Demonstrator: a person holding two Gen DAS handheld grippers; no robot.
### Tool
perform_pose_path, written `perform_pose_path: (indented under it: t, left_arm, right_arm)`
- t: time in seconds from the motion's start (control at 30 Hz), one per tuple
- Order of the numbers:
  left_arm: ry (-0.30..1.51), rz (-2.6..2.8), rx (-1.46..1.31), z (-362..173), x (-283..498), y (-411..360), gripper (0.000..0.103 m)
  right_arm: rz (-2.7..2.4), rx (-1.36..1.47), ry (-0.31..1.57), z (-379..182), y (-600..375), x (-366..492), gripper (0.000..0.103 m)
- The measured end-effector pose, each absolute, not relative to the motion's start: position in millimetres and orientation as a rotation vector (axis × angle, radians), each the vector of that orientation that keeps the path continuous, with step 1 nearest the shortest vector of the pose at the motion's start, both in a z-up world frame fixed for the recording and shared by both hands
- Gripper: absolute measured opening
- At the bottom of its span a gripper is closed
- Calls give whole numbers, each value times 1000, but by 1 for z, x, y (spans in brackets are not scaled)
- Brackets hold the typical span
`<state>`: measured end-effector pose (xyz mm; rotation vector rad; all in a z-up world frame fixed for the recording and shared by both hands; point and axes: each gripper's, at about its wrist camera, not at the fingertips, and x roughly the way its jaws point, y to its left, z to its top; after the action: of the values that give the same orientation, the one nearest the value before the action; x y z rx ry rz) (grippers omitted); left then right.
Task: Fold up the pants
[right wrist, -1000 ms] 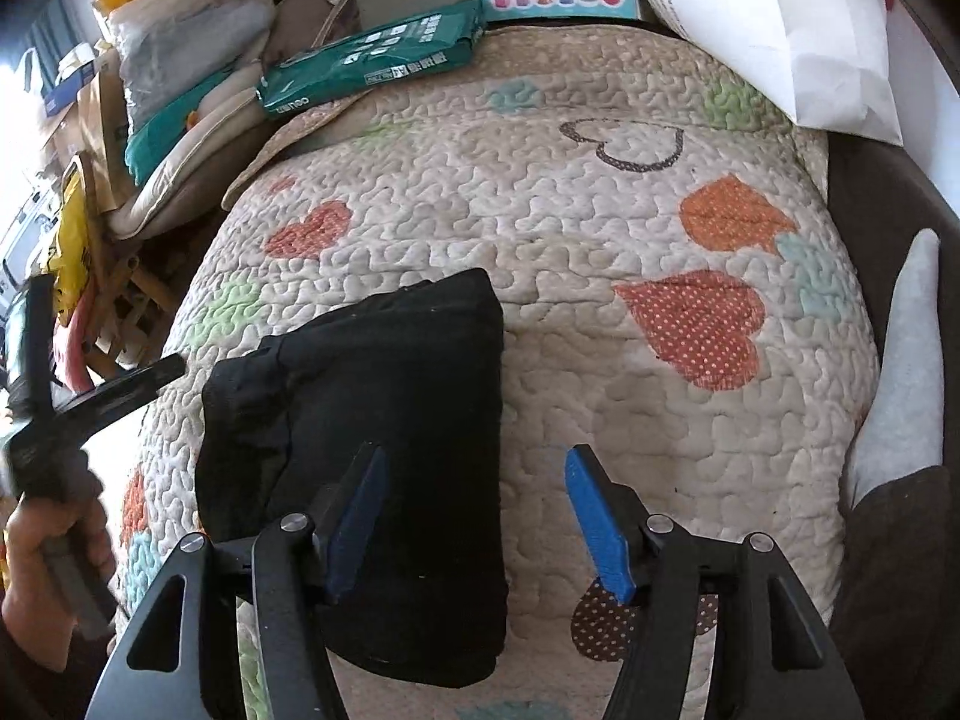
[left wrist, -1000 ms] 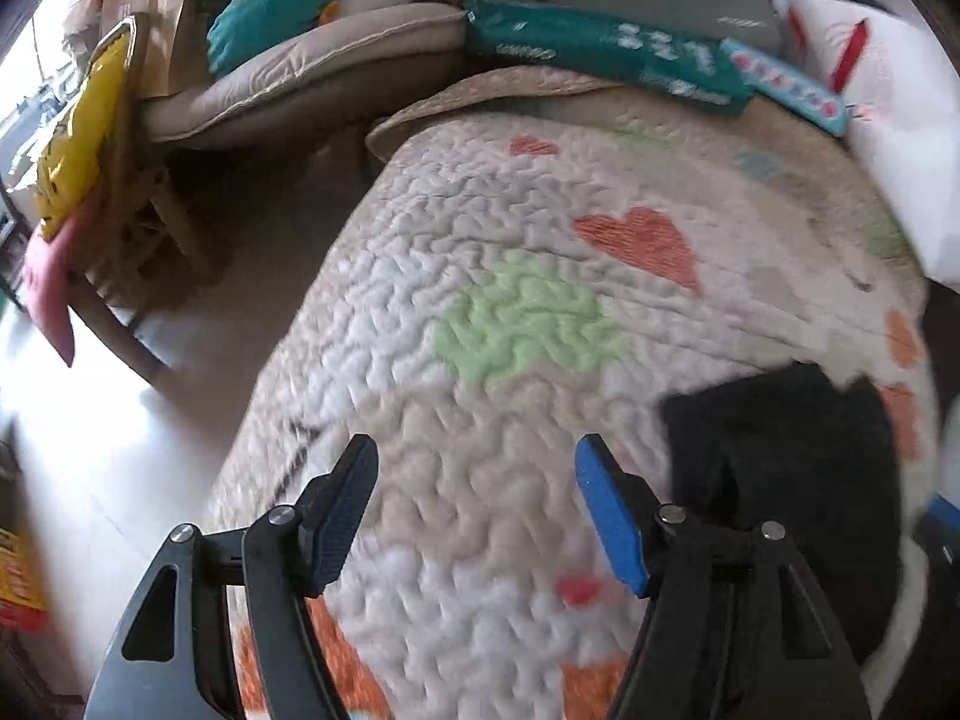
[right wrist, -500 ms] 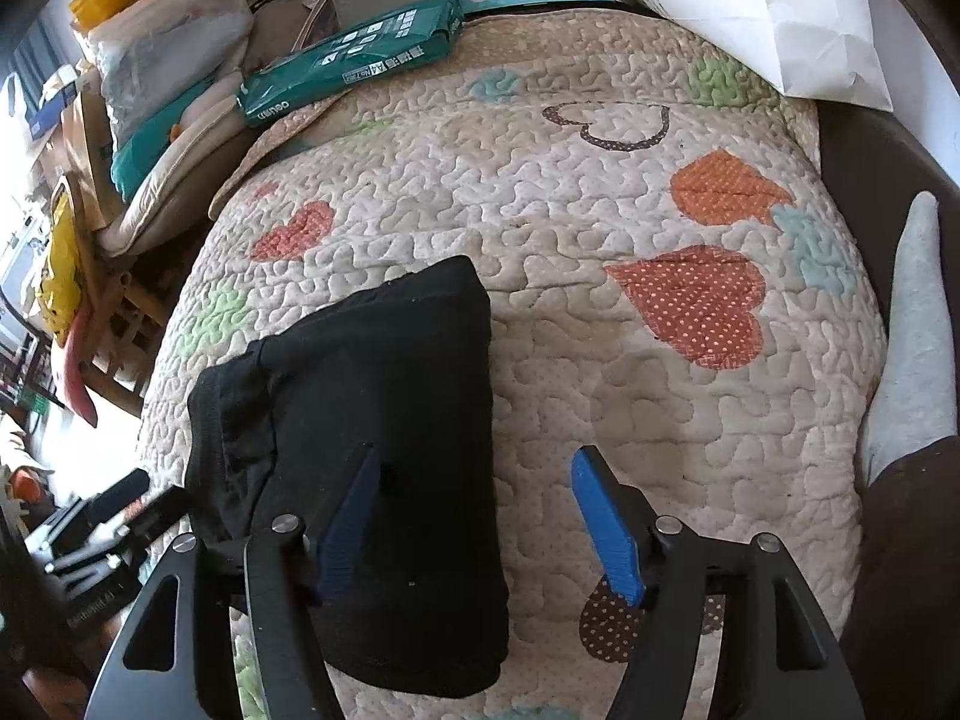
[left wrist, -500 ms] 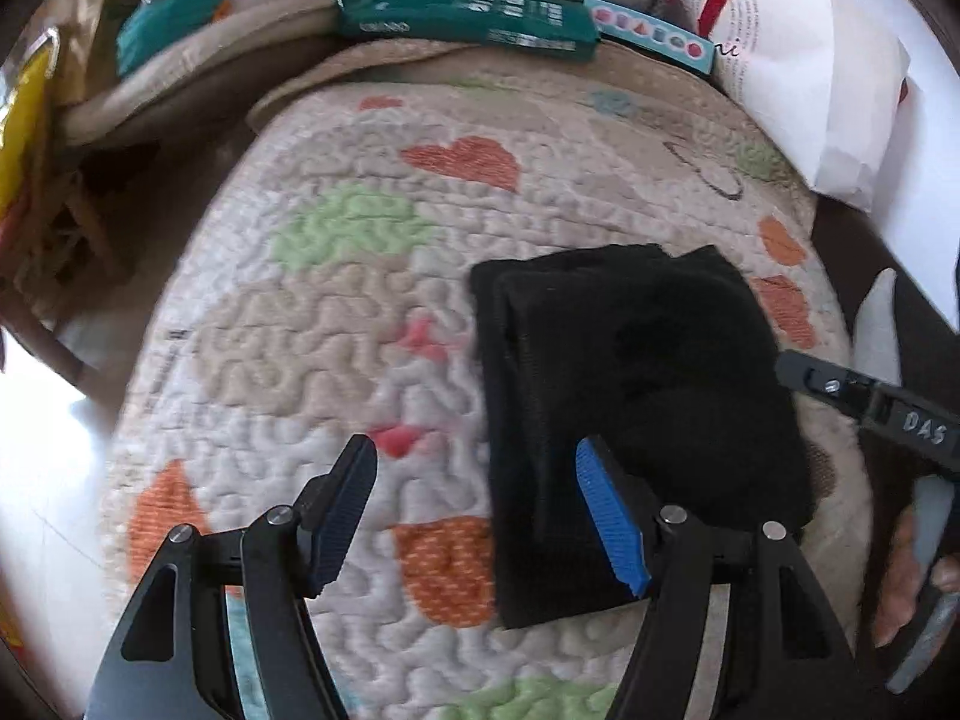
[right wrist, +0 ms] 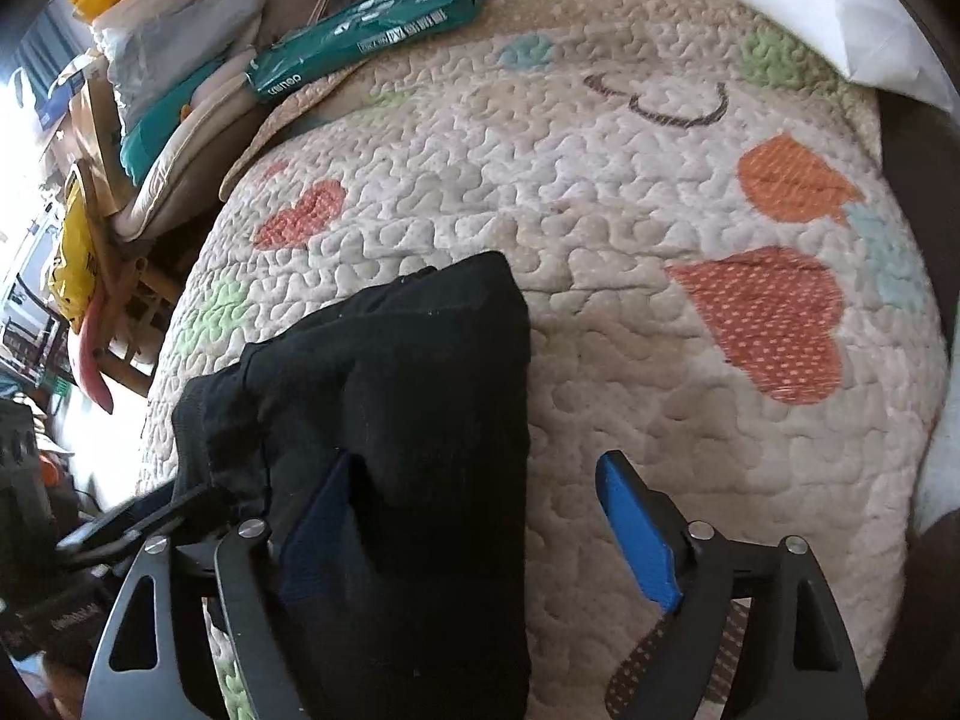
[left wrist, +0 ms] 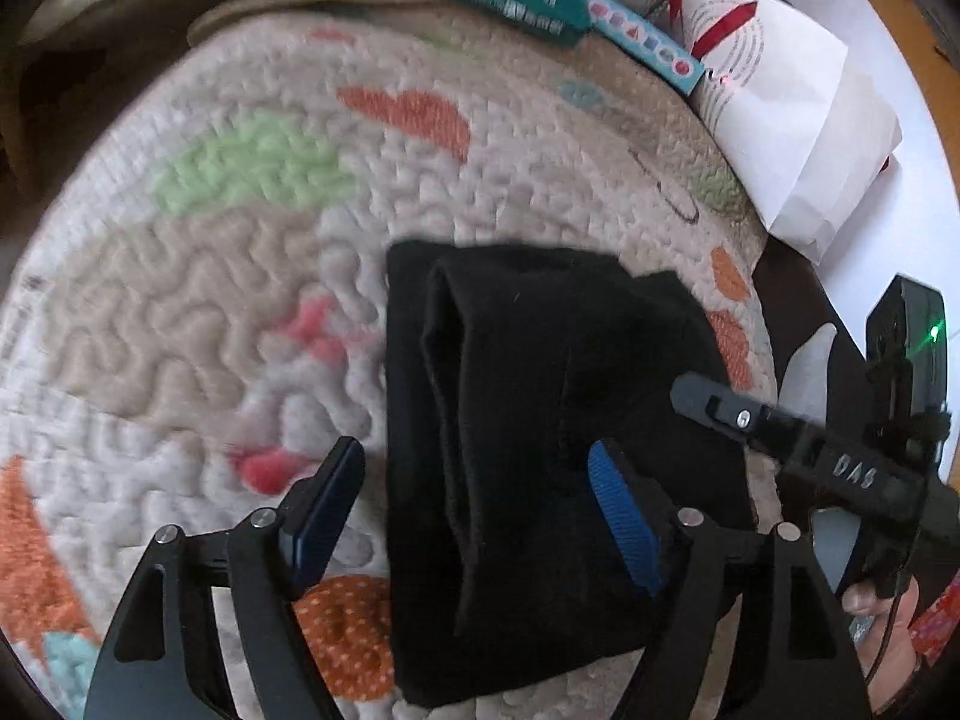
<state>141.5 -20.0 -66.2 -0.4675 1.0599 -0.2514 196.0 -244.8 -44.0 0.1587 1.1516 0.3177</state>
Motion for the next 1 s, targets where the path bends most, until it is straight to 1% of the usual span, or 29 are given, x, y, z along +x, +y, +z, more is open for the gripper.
perform_pose_path:
  t: [0.07,0.13,0.17,0.2,0.23,0.27,0.3,0.33,0.4,0.47,0.6,0.77,0.87,1.0]
  left_arm:
    - [1026,-275,-462,-67,141,-25,95]
    - [1017,-288,-440,-68,144,-36,99]
    - [1014,-295,-433,-68,145,-40,99]
    - [1020,-319,-428,-69,148,-45,99]
    - [1030,-330,-415,-69,151,-51,96]
    - [1037,-337,-399,-68,153,-55,77]
    - [1042,-343,-393,-68,154,-56,66]
    - [1052,-355,-395,-66,156,-56,47]
    - [1054,-373,-415,-63,157,-50,38]
    - [1056,-382,-440,-59,156,-46,35]
    - [1039,-376,-425,-49,152,-47,34]
    - [1024,-397,-446,-32,157,-50,34]
    - [1017,-393,-408,-26,171,-60,34]
    - [1047,-394,-379,-36,194,-77,35]
  right_arm:
    - [340,200,1169,-50,-245,200,88]
    - [377,265,1190,-57,-245,203,88]
    - [404,298,1207,-61,-245,205,87]
    - [444,346,1227,-65,-242,205,81]
    - [451,360,1234,-66,-239,204,77]
    - [444,354,1227,-65,-236,203,75]
    - [447,340,1220,-61,-234,201,68]
    - [444,335,1220,-59,-233,200,55]
    - [443,346,1221,-55,-238,199,44]
    - [449,354,1206,-49,-237,196,41]
    - [457,313,1152,-31,-227,186,37]
    - [442,294,1095,-11,-232,180,37]
    - [425,310,1076,-6,-241,185,37]
    - [371,331,1079,-14,-256,201,37]
